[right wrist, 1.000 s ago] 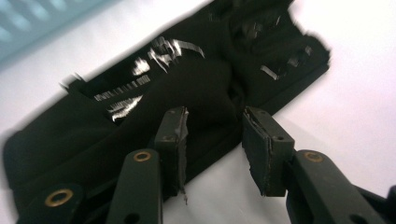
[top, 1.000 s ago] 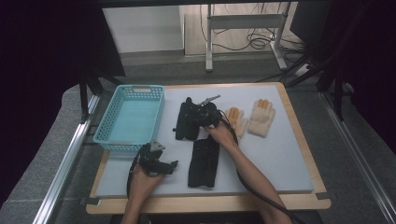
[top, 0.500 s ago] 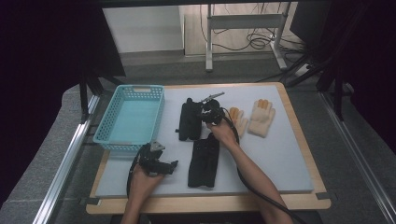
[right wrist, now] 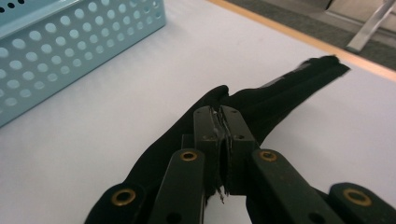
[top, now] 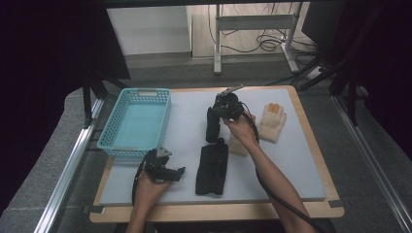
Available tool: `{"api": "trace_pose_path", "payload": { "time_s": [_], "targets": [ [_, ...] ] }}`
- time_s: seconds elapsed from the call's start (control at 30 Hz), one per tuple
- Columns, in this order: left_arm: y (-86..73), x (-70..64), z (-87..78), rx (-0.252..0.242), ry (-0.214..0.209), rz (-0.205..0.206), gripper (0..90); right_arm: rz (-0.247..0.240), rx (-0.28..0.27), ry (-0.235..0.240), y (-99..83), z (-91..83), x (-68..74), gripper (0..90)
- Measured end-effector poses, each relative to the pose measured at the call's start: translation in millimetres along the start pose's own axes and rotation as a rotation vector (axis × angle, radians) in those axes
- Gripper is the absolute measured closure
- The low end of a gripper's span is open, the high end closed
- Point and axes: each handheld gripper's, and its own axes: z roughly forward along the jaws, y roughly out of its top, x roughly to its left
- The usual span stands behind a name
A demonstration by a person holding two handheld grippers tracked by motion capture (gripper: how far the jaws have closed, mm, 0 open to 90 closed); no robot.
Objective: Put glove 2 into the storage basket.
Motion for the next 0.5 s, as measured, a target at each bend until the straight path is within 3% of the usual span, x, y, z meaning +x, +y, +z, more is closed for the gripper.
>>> {"api": "trace_pose_path", "payload": {
  "time_s": [0.07, 0.1, 0.17, 0.3, 0.5],
  "targets": [
    [0.0, 0.0, -0.1, 0.000, 0.000, -0.001, 2.0, 0.007, 0.001, 0.022, 0.5, 14.3, 5.3, 83.7],
    [0.0, -0.1, 0.0, -0.002, -0.001, -0.002, 2.0, 0.031, -0.014, 0.065, 2.0, 26.5, 12.1, 78.9],
    [-0.1, -0.1, -0.1, -0.001, -0.002, -0.002, 2.0, 0.045, -0.023, 0.103, 5.6, 33.5, 19.9, 73.2],
    [-0.1, 0.1, -0.1, -0.001, 0.000, 0.000, 2.0, -0.017, -0.021, 0.088, 11.9, 31.0, 32.3, 70.7],
    [-0.1, -0.2, 0.0, -0.002, -0.001, -0.002, 2.0, -0.006, 0.005, 0.053, 3.0, 26.7, 18.4, 71.2]
  ]
}}
